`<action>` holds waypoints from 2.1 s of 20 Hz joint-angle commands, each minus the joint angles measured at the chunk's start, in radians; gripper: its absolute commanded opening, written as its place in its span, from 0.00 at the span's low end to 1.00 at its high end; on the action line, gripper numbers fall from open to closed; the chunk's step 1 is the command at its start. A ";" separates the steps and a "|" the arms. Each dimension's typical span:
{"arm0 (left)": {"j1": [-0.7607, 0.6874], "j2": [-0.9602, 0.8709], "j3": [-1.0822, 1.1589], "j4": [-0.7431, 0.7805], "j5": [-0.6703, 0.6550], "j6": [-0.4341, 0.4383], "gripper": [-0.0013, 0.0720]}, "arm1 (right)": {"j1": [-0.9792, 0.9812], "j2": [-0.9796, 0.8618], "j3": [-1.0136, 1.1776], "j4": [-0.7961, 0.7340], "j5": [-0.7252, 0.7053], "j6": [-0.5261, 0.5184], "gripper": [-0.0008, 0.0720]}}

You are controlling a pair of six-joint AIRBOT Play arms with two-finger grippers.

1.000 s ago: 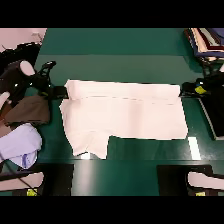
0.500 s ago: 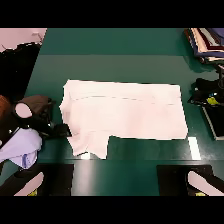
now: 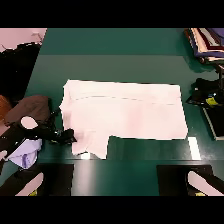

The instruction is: Fold the shirts.

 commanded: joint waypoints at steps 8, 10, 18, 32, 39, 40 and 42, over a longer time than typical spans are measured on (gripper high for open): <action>-0.009 0.049 0.198 -0.032 -0.030 0.010 0.06 | -0.346 0.150 -0.454 0.039 0.079 0.000 0.69; -0.009 0.049 0.212 -0.032 -0.029 0.010 0.06 | -0.365 0.145 -0.519 0.083 0.061 0.000 0.68; -0.009 0.049 0.225 -0.008 -0.076 0.010 0.06 | -0.216 0.055 -0.462 0.070 -0.045 -0.027 0.04; -0.009 0.420 0.402 0.160 -0.390 -0.191 0.06 | -0.039 0.397 -0.142 -0.095 0.278 0.016 0.03; -0.009 0.056 0.409 0.229 0.090 -0.075 0.06 | 0.094 -0.023 0.035 -0.075 0.072 0.017 0.03; -0.009 -0.002 0.410 0.229 0.152 -0.076 0.06 | 0.104 -0.091 0.067 -0.076 0.063 0.017 0.03; -0.009 -0.111 0.427 0.229 0.276 -0.074 0.06 | 0.117 -0.208 0.135 -0.076 0.043 0.017 0.03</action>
